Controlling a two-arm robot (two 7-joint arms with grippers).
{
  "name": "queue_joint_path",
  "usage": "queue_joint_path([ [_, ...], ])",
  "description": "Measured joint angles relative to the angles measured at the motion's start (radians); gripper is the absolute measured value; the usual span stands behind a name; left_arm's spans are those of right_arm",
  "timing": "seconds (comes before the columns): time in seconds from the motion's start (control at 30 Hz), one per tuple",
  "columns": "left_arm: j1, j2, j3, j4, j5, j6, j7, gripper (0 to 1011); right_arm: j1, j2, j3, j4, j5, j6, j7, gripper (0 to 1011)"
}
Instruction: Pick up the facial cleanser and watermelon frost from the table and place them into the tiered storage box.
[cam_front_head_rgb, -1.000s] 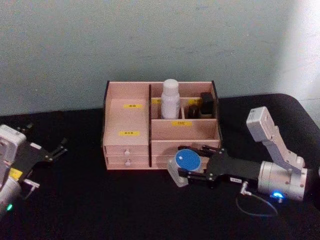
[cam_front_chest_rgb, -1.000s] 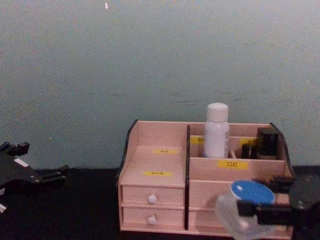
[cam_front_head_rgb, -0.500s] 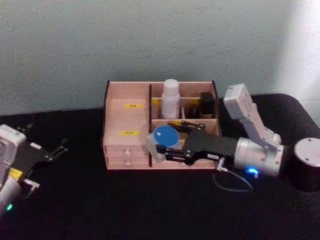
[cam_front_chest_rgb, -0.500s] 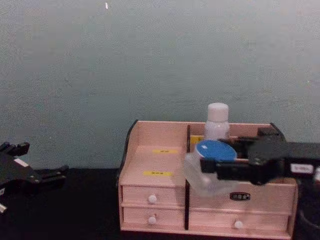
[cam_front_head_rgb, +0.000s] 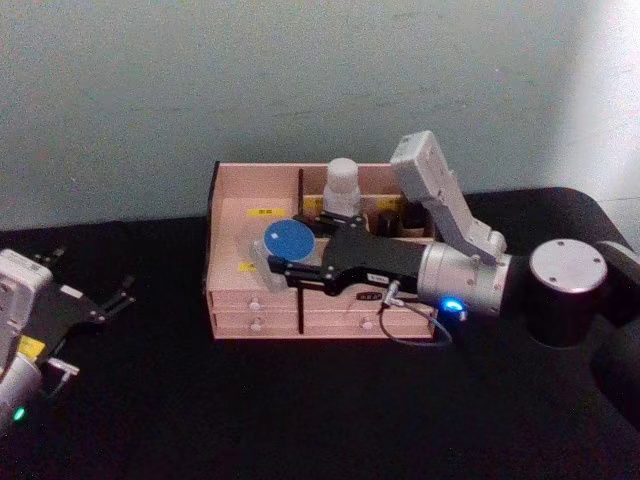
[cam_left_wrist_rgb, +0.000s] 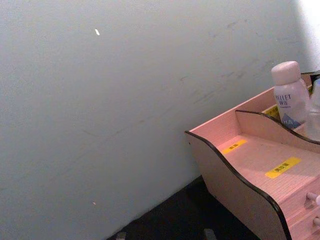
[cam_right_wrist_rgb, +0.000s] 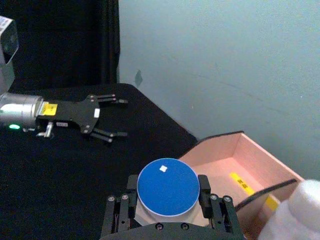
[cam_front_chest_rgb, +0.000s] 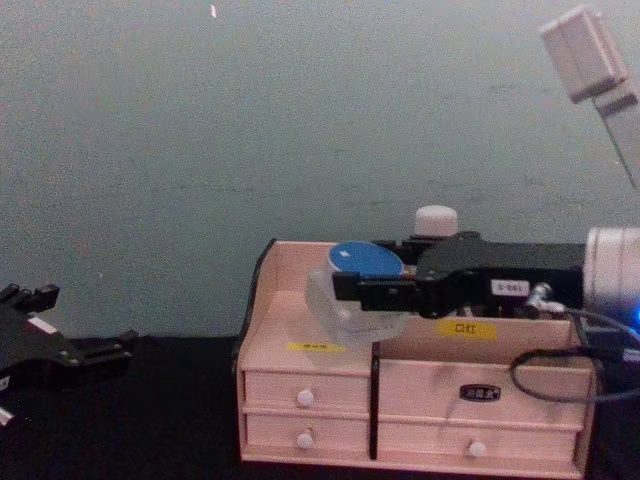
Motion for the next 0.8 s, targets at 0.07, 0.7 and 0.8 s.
queue_joint_path([
  [0.07,0.000,0.000,0.000,0.000,0.000,0.000,0.000,1001,0.019,-0.017,-0.006,0.022,-0.004,0.002,0.000,708],
  [0.7,0.000,0.000,0.000,0.000,0.000,0.000,0.000,1001,0.154,-0.150,-0.038,0.221,-0.049,0.033,-0.033,708],
  [0.8,0.000,0.000,0.000,0.000,0.000,0.000,0.000,1001,0.178,-0.186,-0.038,0.278,-0.060,0.036,-0.046,708],
])
